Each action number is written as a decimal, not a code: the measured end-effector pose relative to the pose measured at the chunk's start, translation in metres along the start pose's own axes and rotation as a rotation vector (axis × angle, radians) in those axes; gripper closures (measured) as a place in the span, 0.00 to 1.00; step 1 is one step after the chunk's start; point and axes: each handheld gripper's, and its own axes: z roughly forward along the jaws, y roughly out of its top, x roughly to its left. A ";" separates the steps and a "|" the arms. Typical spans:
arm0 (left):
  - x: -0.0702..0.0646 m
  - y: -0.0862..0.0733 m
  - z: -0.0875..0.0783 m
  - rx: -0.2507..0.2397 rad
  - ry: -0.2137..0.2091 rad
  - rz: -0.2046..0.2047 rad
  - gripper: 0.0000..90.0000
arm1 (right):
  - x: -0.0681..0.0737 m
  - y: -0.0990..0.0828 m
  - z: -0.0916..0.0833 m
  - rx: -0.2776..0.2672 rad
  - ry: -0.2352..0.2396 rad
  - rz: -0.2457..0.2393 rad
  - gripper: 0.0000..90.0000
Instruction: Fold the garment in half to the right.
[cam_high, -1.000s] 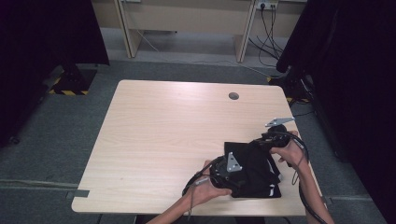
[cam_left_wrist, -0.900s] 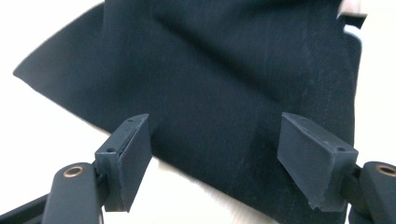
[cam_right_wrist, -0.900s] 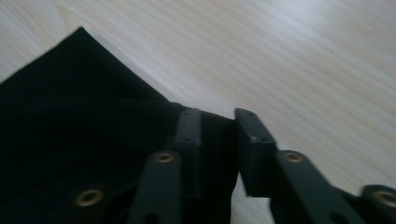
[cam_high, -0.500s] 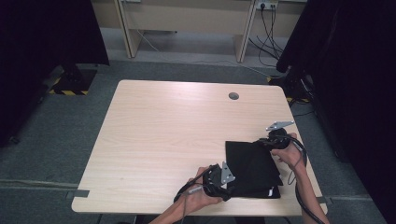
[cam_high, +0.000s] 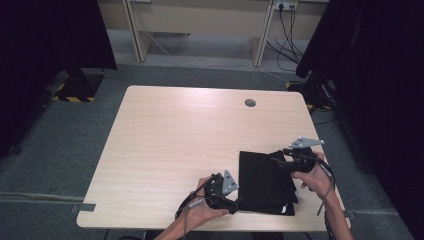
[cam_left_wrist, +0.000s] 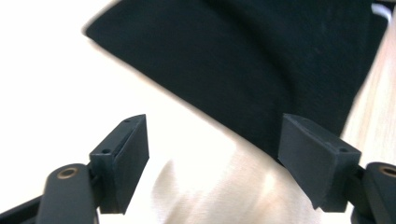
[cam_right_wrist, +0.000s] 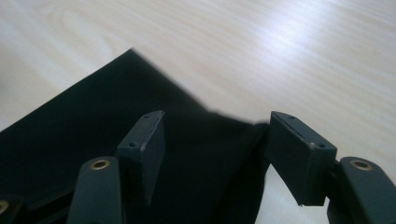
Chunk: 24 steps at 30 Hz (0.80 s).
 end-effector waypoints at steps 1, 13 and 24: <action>0.004 0.002 0.000 -0.006 0.005 -0.007 0.25 | 0.003 -0.004 -0.003 0.004 0.001 -0.007 0.41; 0.018 0.027 0.040 0.012 0.008 -0.071 0.22 | 0.025 -0.034 -0.016 0.053 0.012 -0.005 0.41; 0.021 0.018 0.040 0.081 0.060 -0.029 0.26 | 0.034 -0.039 0.002 0.085 0.049 -0.013 0.41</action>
